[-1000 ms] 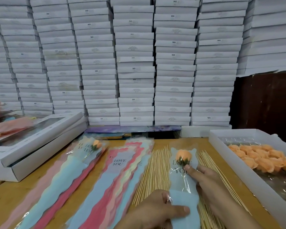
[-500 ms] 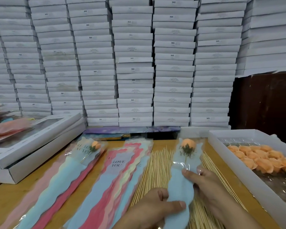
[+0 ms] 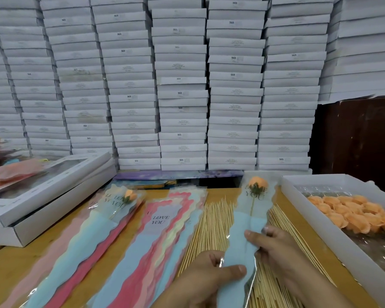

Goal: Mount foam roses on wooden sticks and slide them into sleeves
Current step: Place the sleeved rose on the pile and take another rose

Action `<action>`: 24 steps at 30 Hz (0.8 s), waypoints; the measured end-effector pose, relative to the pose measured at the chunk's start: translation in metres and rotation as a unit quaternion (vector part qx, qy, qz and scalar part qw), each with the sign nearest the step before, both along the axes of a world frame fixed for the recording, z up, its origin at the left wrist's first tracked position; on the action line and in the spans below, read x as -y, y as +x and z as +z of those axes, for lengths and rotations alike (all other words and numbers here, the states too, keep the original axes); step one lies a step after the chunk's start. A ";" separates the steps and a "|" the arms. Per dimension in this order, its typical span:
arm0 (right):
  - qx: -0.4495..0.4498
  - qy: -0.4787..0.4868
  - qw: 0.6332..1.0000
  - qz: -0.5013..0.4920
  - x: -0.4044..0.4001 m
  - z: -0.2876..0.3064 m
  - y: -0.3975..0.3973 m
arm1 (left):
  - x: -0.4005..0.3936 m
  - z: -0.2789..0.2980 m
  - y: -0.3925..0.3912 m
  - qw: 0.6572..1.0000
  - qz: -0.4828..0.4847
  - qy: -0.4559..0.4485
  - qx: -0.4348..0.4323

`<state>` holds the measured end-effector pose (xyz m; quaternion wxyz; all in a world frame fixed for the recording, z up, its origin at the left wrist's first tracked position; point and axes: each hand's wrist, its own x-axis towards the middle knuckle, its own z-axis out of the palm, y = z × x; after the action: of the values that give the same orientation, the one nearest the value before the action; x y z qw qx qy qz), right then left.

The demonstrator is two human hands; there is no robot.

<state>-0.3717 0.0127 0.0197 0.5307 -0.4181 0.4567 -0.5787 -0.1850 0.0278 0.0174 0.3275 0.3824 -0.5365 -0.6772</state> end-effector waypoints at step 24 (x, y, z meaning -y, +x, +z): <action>0.024 0.003 0.999 0.036 0.004 -0.003 0.001 | 0.002 0.002 0.003 0.999 0.016 0.018 0.042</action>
<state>-0.3705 0.0085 0.0168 0.5630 -0.4188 0.4302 -0.5679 -0.1820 0.0257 0.0190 0.3079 0.4250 -0.5314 -0.6650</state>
